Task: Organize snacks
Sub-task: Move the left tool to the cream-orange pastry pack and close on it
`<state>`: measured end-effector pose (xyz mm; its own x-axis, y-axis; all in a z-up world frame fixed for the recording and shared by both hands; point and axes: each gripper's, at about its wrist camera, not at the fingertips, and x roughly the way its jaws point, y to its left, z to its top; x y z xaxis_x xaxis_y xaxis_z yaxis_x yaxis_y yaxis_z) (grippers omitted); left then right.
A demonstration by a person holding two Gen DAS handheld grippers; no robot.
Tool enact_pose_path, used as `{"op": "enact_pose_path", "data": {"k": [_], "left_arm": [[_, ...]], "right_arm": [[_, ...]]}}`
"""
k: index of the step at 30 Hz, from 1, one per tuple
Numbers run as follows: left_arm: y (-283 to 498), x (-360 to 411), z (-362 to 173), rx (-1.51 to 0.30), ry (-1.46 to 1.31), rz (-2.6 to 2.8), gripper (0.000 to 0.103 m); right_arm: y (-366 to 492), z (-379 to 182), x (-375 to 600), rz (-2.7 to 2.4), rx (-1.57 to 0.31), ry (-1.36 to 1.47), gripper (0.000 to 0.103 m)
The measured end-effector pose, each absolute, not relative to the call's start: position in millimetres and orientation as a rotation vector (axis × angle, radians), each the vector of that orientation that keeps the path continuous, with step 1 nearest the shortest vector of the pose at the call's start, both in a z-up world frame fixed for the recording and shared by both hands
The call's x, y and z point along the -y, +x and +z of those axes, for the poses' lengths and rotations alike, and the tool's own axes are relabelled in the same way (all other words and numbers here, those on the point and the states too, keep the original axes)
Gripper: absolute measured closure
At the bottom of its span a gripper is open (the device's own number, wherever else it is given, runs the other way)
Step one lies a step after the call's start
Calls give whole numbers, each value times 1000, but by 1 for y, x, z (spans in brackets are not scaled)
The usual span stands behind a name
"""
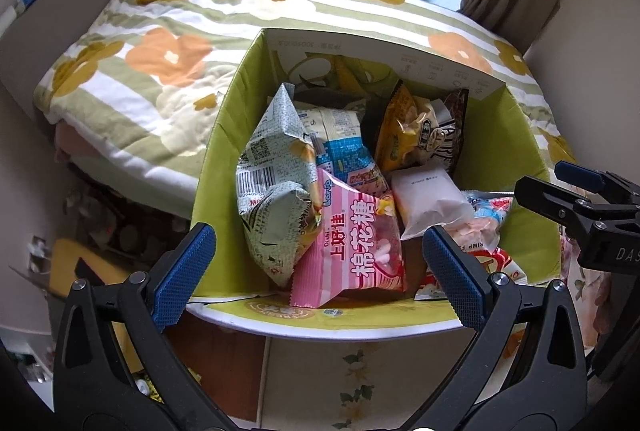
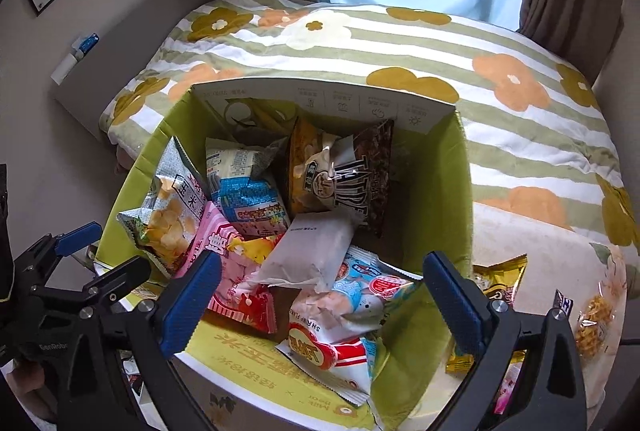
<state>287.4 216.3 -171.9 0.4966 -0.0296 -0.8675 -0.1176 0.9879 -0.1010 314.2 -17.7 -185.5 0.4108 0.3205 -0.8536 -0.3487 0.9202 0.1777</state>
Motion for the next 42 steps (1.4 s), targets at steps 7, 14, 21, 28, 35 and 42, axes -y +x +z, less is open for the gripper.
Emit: {"op": "enact_pose_path", "data": {"k": [7, 14, 21, 28, 35, 42], "left_arm": [[283, -192, -154, -1018, -122, -12, 0], [268, -152, -135, -984, -107, -55, 0], [246, -89, -134, -996, -95, -70, 0], [224, -10, -150, -1031, -11, -95, 0], [207, 55, -180, -1074, 116, -127, 0], [203, 103, -205, -1085, 359, -221, 0]], "right_arm": [[296, -159, 57, 343, -1026, 6, 3], [276, -137, 128, 247, -988, 46, 3], [260, -144, 186, 252, -994, 94, 3], [241, -161, 246, 291, -1026, 85, 3], [231, -188, 289, 360, -1073, 33, 3], [229, -210, 303, 431, -1088, -48, 3]]}}
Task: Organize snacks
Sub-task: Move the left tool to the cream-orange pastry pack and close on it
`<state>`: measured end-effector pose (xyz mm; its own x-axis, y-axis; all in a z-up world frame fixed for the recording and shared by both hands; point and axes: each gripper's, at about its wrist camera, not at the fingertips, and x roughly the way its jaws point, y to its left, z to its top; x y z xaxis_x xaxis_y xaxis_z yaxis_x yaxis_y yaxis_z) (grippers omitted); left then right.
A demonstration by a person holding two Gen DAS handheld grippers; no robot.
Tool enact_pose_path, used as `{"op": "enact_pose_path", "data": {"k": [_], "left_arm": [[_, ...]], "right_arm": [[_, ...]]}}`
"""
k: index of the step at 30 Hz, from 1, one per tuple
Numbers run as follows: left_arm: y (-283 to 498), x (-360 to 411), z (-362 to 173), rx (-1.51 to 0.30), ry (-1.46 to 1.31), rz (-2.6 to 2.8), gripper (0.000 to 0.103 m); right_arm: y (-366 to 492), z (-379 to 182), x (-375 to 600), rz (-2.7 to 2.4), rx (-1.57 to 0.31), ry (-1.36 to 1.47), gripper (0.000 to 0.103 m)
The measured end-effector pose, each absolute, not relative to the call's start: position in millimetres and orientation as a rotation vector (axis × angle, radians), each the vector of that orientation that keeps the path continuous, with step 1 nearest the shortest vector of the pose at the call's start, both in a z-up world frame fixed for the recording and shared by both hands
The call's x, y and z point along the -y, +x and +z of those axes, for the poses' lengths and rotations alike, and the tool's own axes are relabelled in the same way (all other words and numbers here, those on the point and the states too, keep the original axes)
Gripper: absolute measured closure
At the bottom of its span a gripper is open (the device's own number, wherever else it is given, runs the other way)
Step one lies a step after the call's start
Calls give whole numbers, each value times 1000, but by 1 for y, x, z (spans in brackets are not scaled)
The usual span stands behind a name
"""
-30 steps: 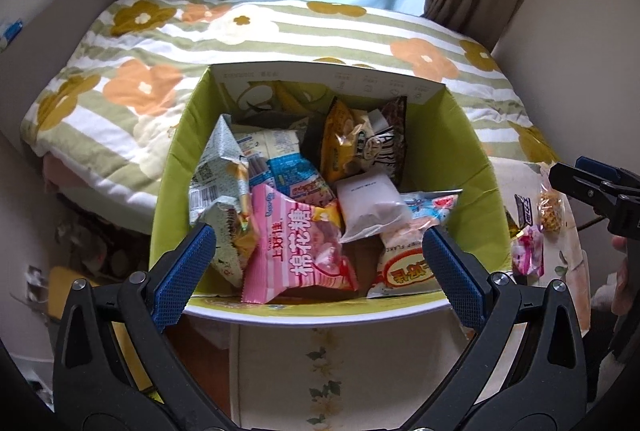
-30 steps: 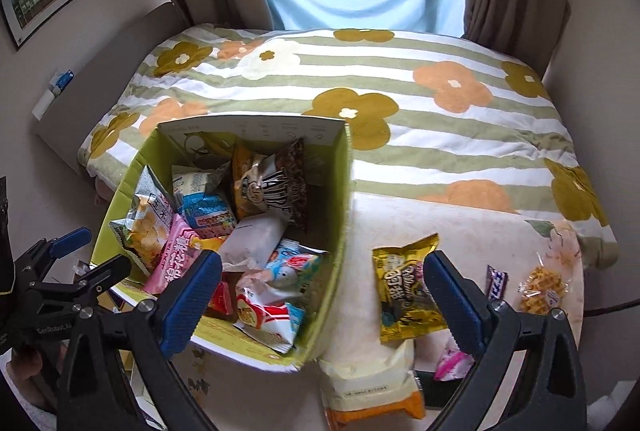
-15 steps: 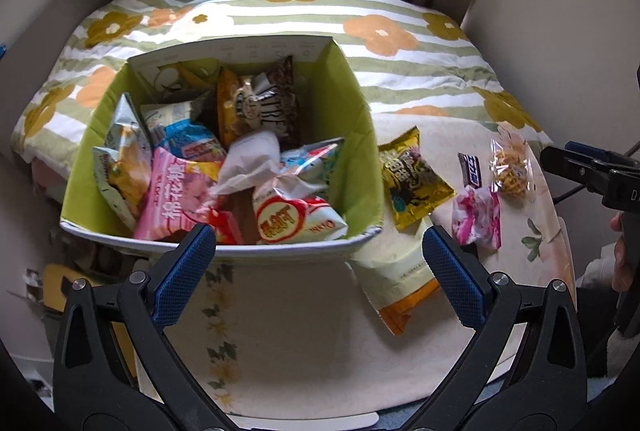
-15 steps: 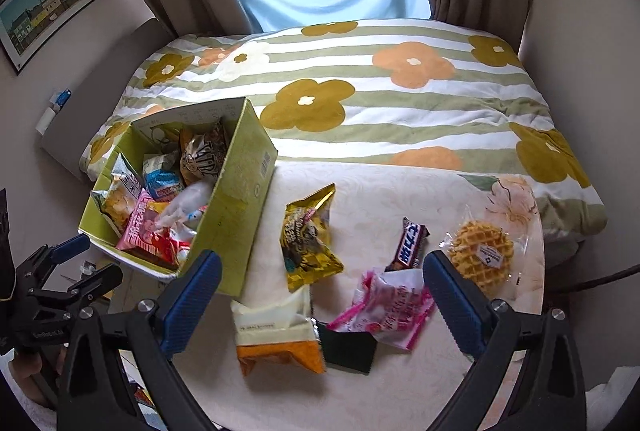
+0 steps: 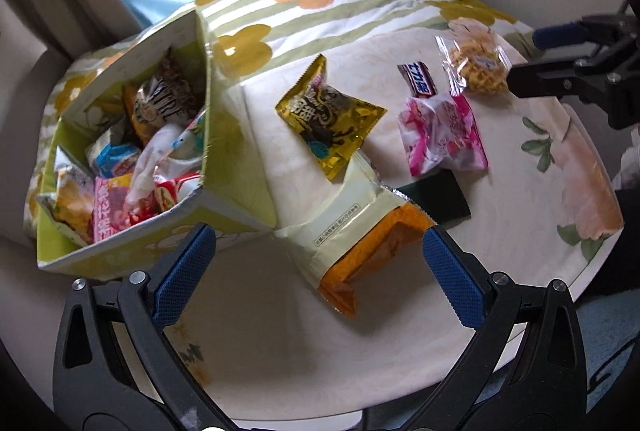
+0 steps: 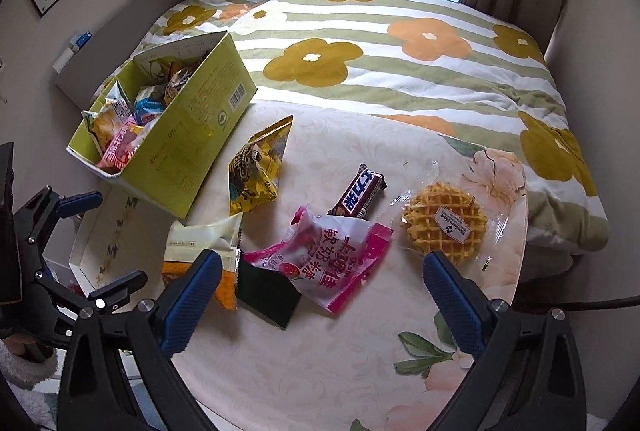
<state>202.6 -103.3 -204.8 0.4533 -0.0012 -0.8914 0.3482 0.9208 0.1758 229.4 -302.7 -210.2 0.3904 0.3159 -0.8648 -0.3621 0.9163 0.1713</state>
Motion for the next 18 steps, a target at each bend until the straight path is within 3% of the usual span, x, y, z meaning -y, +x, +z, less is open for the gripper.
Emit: {"op": "enact_pose_path", "data": {"k": [9, 18], "left_arm": [[212, 138, -249, -1137, 579, -385, 0], [227, 138, -278, -1220, 601, -452, 1]], "right_arm": [[239, -244, 298, 487, -1106, -149, 3], [239, -276, 288, 544, -1128, -222, 3]]}}
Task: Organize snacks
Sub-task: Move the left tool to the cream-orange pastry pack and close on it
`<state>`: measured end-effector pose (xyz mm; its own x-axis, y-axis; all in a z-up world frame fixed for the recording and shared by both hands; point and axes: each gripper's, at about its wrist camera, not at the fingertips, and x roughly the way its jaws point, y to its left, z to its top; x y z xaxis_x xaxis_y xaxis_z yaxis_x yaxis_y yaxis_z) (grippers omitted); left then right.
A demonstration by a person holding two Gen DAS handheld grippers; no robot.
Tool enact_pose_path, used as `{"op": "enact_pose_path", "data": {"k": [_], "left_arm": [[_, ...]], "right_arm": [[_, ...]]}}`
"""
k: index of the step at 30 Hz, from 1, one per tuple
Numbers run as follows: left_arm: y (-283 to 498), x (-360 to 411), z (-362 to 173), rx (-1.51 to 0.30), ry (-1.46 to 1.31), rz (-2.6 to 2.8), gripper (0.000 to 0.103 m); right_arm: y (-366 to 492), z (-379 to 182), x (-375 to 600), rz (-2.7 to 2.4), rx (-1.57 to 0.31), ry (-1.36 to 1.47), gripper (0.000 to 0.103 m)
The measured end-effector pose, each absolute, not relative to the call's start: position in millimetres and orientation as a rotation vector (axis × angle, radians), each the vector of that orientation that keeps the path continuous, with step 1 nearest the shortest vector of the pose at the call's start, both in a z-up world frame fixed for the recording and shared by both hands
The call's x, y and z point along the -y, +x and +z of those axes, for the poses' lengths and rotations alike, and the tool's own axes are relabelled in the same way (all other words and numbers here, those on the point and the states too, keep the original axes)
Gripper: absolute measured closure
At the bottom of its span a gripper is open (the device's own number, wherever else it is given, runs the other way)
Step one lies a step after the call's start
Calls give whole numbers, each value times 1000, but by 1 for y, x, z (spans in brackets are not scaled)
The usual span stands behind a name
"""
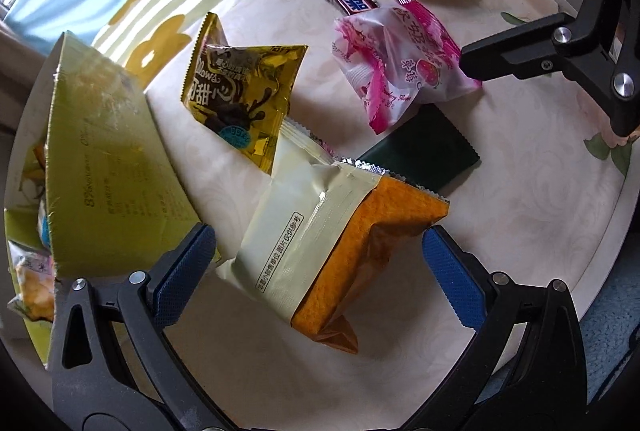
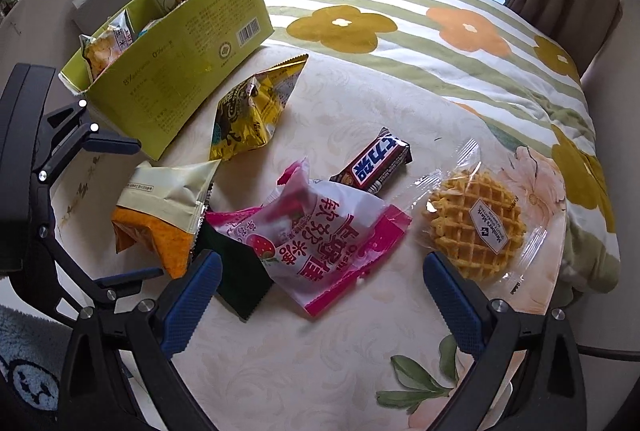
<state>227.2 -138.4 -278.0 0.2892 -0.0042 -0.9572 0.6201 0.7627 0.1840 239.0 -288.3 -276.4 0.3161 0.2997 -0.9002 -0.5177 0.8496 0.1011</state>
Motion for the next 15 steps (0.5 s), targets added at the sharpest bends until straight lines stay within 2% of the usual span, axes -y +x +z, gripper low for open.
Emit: {"op": "enact_pose_path", "data": {"k": [4, 13, 15], "left_arm": [[230, 140, -286, -1240, 615, -483, 2], [234, 135, -301, -1274, 625, -504, 24], [235, 133, -301, -1275, 615, -515, 26]], "right_arm": [[240, -287, 278, 577, -1116, -290, 3], [245, -293, 266, 628, -1075, -402, 3], [246, -293, 265, 635, -1065, -419, 3]]}}
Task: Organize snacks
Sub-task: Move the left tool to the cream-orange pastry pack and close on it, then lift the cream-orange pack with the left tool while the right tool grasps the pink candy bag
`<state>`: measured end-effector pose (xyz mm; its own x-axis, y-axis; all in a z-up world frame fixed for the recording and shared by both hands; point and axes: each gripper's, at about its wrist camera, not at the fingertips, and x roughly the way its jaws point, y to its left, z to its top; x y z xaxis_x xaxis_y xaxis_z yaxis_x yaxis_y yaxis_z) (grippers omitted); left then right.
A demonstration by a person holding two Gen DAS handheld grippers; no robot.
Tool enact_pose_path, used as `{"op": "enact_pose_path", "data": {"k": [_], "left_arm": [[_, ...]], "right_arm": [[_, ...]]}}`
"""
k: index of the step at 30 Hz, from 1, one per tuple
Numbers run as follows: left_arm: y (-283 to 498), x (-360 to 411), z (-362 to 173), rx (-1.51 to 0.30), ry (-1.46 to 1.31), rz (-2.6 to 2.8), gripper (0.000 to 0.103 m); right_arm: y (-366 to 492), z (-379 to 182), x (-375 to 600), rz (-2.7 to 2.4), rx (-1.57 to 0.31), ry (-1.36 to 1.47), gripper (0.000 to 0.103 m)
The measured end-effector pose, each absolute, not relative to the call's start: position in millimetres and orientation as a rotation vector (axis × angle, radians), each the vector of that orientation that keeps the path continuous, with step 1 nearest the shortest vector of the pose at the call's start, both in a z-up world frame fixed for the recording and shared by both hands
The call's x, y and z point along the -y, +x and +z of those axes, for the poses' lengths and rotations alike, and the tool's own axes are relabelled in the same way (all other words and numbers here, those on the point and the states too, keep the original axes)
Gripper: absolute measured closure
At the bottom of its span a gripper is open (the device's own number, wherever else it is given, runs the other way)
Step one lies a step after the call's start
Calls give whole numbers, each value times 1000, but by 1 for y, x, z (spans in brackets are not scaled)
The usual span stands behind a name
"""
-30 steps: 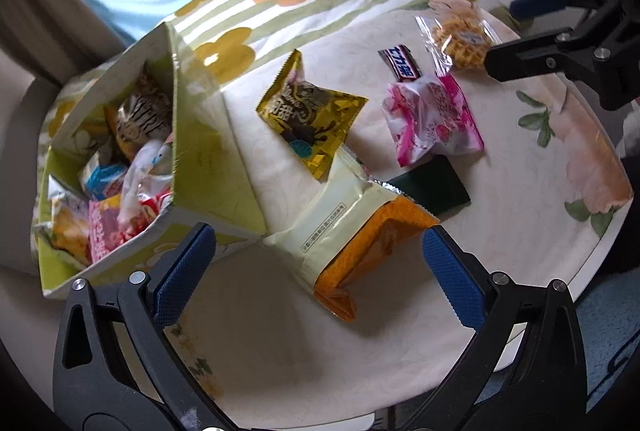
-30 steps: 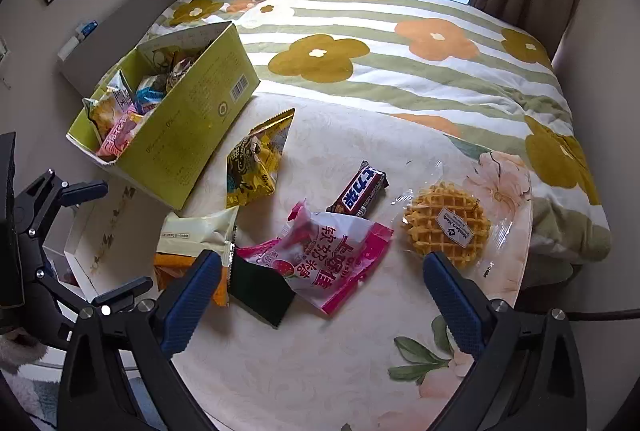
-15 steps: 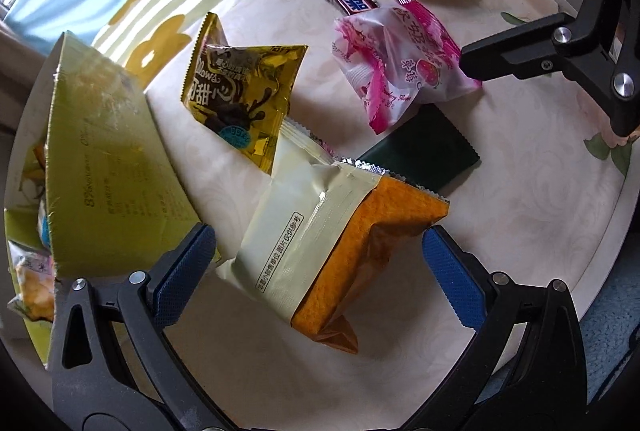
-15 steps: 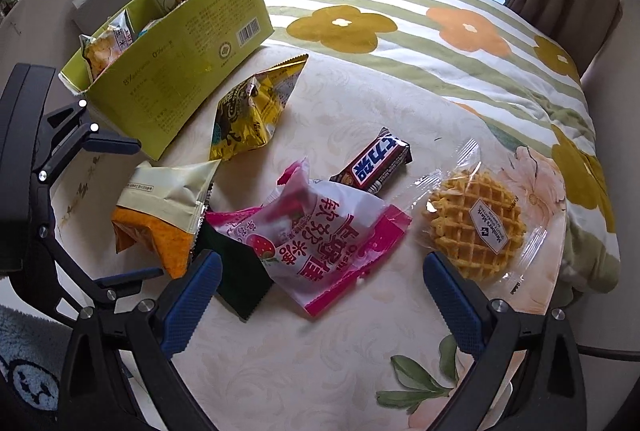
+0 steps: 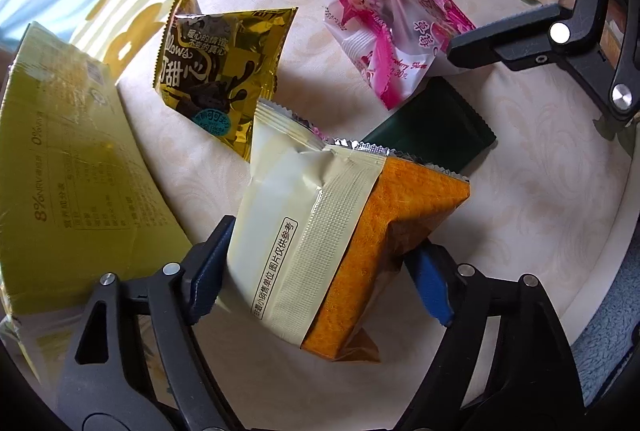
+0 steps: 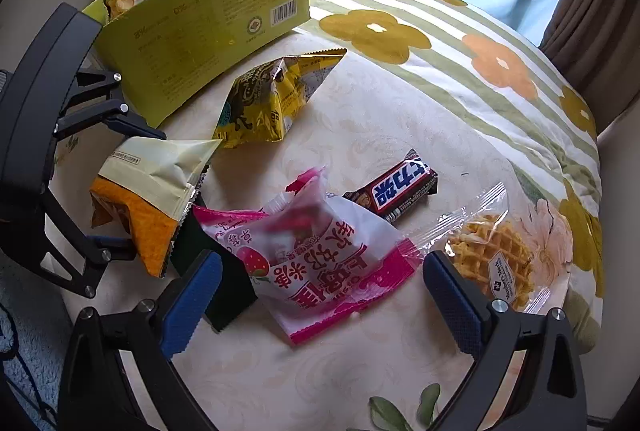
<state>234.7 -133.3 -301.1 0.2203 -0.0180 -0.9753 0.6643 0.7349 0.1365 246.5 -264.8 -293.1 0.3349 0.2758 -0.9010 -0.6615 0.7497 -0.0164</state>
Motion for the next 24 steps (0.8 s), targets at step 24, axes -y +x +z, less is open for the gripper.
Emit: {"op": "enact_pose_path", "data": {"k": [24], "left_arm": [[230, 120, -285, -1255, 493, -462, 34]], "right_arm": [[247, -324, 237, 756, -1049, -675, 38]]}}
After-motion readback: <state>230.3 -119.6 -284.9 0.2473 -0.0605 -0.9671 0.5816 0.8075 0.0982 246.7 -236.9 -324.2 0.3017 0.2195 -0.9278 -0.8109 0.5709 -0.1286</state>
